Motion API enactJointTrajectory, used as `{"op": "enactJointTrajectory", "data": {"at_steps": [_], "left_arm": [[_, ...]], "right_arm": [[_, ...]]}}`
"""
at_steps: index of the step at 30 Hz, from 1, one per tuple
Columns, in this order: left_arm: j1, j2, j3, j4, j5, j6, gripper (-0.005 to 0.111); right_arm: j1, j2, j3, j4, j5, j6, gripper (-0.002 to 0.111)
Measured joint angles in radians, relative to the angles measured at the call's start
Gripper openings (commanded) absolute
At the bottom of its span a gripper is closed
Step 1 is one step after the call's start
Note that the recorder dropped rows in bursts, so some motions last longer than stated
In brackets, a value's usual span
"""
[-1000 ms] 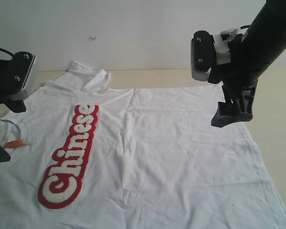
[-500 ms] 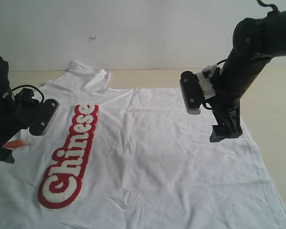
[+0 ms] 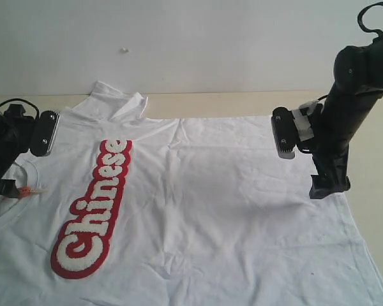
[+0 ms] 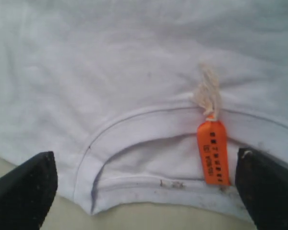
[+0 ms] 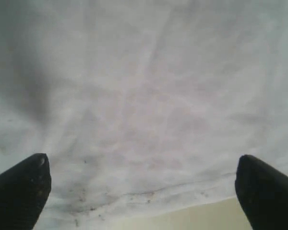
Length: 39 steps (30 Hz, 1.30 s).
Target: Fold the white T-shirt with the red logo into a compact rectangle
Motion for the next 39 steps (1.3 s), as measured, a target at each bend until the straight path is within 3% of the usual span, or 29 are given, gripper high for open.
{"op": "enactJointTrajectory", "data": {"at_steps": [10, 19, 22, 29, 39], "left_arm": [[0.000, 0.055, -0.021, -0.006, -0.002, 0.022, 0.097], [0.000, 0.061, -0.029, -0.035, 0.017, 0.055, 0.097], [0.000, 0.061, -0.038, -0.057, 0.084, 0.097, 0.097], [0.036, 0.069, -0.161, -0.176, 0.384, 0.190, 0.097], [0.052, 0.094, -0.201, -0.232, 0.430, 0.230, 0.097]], "right_arm": [[-0.005, 0.026, 0.000, 0.093, 0.091, -0.019, 0.105], [-0.005, 0.054, 0.000, 0.103, 0.066, -0.012, 0.105], [-0.005, 0.054, 0.000, 0.113, 0.025, -0.012, 0.105], [-0.005, 0.054, 0.000, 0.117, 0.002, -0.010, 0.105], [-0.005, 0.054, 0.000, 0.117, 0.002, -0.010, 0.105]]}}
